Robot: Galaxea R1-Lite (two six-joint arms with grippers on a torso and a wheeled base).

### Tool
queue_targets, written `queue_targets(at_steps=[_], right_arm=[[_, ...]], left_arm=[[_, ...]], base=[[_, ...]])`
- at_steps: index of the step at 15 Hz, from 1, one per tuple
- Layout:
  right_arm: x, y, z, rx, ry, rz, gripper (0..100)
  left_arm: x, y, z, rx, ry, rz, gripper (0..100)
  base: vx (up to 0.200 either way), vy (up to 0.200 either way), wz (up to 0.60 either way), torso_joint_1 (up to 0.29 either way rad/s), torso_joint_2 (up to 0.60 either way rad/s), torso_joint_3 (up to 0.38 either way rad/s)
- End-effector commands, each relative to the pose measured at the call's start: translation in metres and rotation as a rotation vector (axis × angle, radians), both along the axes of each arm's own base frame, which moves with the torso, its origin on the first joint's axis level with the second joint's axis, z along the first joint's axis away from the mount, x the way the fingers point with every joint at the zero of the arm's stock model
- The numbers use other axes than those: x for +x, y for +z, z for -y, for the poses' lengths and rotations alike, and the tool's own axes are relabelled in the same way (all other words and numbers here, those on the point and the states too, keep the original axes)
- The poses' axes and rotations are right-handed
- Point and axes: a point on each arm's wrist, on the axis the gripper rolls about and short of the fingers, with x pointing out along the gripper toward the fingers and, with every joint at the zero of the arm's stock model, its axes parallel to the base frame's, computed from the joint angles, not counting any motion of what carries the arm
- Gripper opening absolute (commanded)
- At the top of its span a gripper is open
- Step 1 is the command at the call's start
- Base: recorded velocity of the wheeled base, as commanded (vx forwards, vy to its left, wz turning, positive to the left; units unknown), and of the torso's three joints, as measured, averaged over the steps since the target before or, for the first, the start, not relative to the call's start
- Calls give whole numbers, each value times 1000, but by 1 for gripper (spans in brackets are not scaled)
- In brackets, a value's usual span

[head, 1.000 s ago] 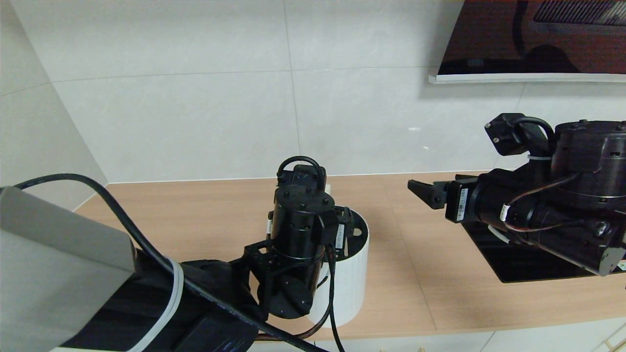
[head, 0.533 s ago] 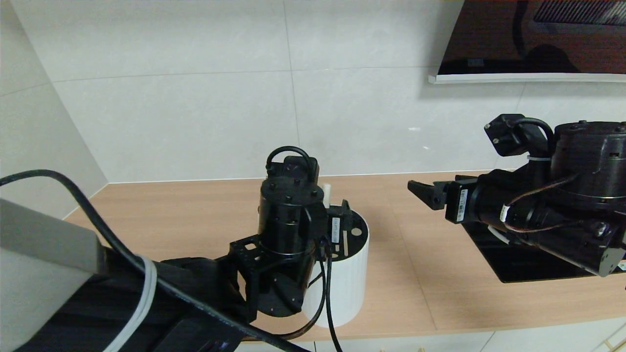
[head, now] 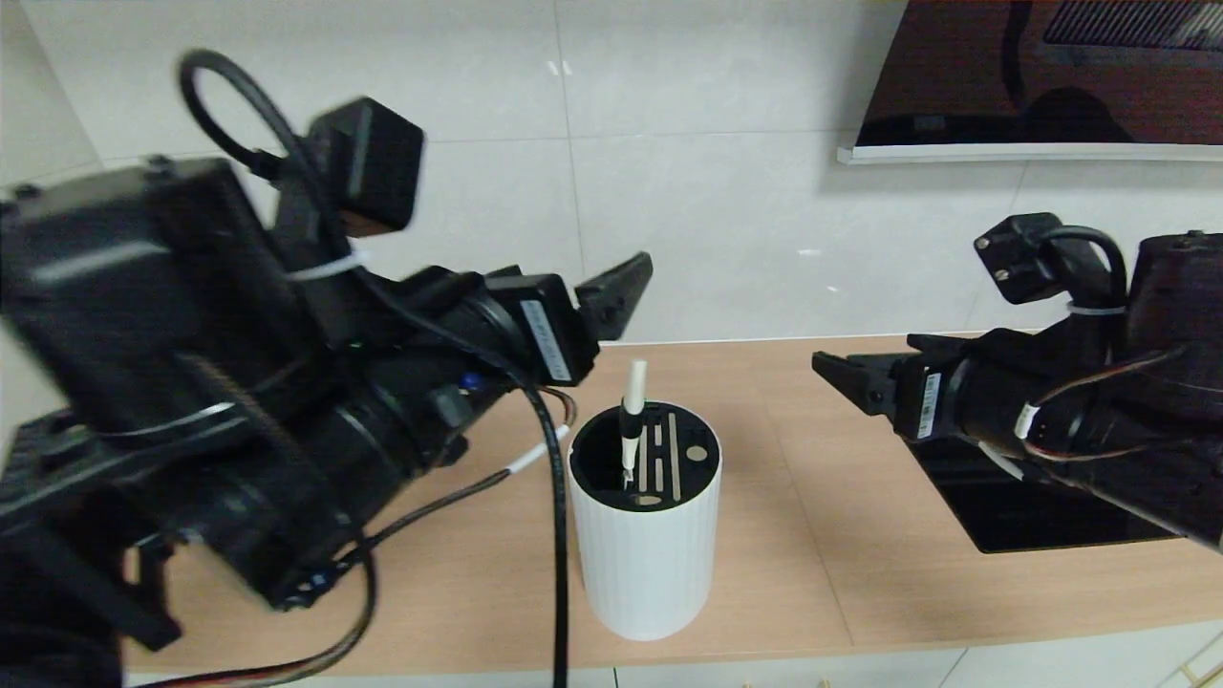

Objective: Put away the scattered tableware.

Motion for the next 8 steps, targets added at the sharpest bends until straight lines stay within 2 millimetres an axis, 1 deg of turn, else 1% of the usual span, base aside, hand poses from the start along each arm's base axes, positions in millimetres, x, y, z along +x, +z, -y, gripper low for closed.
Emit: queue_targets(at_steps=[1,2,3,4,5,6,7,8], right_arm=[[-26,23,19,51,-6,96,100],[-40,27,32,68,-20,123,100],[-61,25,47,72,-23,144,100],[-80,22,60,68,-22,170,100],[-102,17,76,62,-27,207,100],[-119,12,88,74,-37,237,100],[-139,2,106,82,-84,266,100],[-155,-5,120,82,-146,289,100]], left_arm=[[-37,33,-66,-97,-46,131,100],[-46,33,-85,-96,-66,161,100],[-61,32,-108,-93,-62,197,100],[-76,30,-126,-85,-37,212,100],[-96,29,-143,-76,-15,225,100],[-113,27,-154,-70,-10,227,100],[-140,24,-168,-64,0,222,100],[-162,16,-178,-47,3,193,100]], base=[[0,0,0,0,0,0],[0,0,0,0,0,0],[0,0,0,0,0,0],[0,0,0,0,0,0],[0,0,0,0,0,0],[0,0,0,0,0,0],[0,0,0,0,0,0],[0,0,0,0,0,0]])
